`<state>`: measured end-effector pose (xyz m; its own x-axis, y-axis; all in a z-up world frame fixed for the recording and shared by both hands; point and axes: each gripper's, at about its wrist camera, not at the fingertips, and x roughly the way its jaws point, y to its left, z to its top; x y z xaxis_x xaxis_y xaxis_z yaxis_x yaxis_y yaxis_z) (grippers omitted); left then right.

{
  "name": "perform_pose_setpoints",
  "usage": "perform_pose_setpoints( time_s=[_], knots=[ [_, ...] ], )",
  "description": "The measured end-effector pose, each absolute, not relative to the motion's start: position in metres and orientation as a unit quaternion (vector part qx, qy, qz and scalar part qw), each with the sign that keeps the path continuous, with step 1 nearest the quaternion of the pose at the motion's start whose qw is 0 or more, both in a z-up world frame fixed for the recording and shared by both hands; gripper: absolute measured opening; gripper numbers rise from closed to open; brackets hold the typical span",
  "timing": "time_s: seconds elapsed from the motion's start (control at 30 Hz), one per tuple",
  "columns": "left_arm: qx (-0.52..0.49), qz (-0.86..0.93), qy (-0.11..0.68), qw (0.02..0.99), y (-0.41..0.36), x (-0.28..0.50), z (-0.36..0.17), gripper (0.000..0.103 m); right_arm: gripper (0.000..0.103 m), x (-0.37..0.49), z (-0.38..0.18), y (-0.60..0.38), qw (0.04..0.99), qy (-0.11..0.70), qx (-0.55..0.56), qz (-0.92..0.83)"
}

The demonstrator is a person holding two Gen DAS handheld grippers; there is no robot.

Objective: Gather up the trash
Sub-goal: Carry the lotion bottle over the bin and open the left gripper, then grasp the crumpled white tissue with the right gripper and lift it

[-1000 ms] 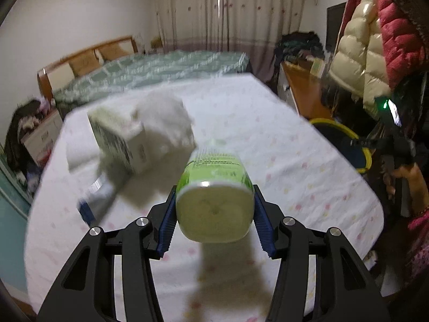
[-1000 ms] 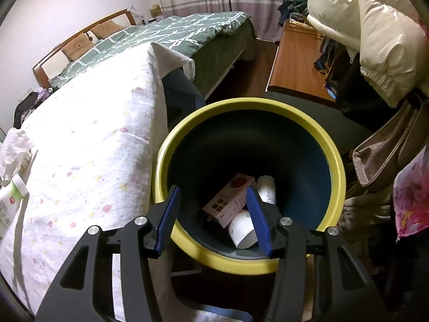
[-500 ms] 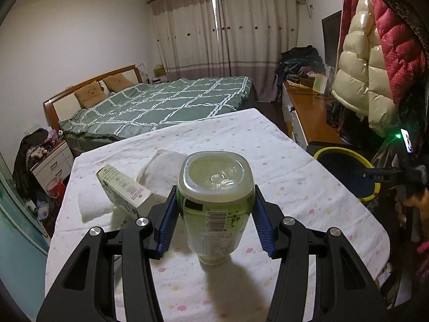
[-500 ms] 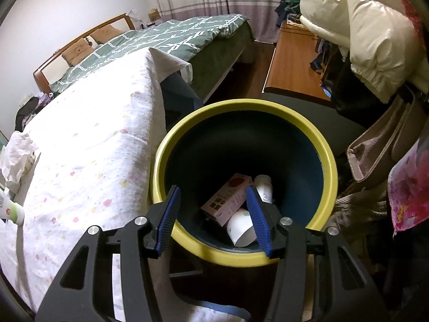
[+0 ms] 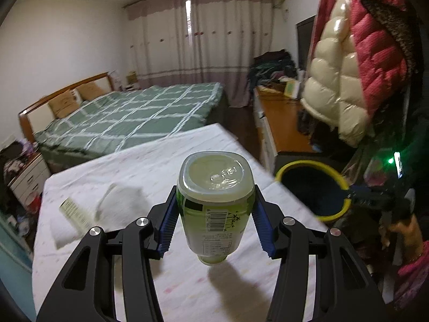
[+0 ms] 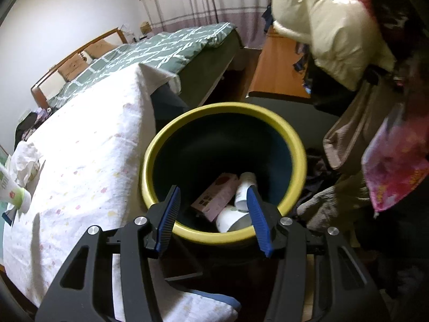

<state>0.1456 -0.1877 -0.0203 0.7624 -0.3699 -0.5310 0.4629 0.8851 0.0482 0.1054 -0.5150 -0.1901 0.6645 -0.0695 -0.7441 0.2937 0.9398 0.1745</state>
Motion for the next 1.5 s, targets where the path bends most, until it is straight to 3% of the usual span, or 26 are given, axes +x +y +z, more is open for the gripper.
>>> perform_pose_setpoints(
  time_s=[0.47,0.97,1.0,1.03,1.07,1.3,1.5],
  knots=[
    [0.108,-0.362,0.274,0.885,-0.354,0.184,-0.018,0.052,0.050,0.069,-0.201,-0.559,0.893,0.397,0.161,-0.140],
    [0.147,-0.364,0.390,0.833,-0.468,0.229,-0.123,0.052,0.051,0.069,-0.217,-0.568,0.883,0.414,0.166,-0.146],
    [0.149,-0.362,0.394,0.831,-0.468,0.230,-0.127,0.058,0.052,0.069,-0.217,-0.568,0.882,0.415,0.166,-0.147],
    [0.148,-0.359,0.393,0.834,-0.467,0.229,-0.127,0.075,0.054,0.068,-0.217,-0.568,0.883,0.415,0.166,-0.147],
    [0.143,-0.357,0.382,0.840,-0.464,0.226,-0.125,0.079,0.054,0.067,-0.217,-0.567,0.883,0.414,0.165,-0.148],
    [0.116,-0.356,0.337,0.864,-0.425,0.204,-0.084,0.085,0.055,0.066,-0.212,-0.559,0.884,0.413,0.162,-0.147],
    [0.066,-0.315,0.302,0.897,-0.336,0.180,-0.042,0.093,0.055,0.075,-0.207,-0.542,0.888,0.414,0.151,-0.132]
  ],
)
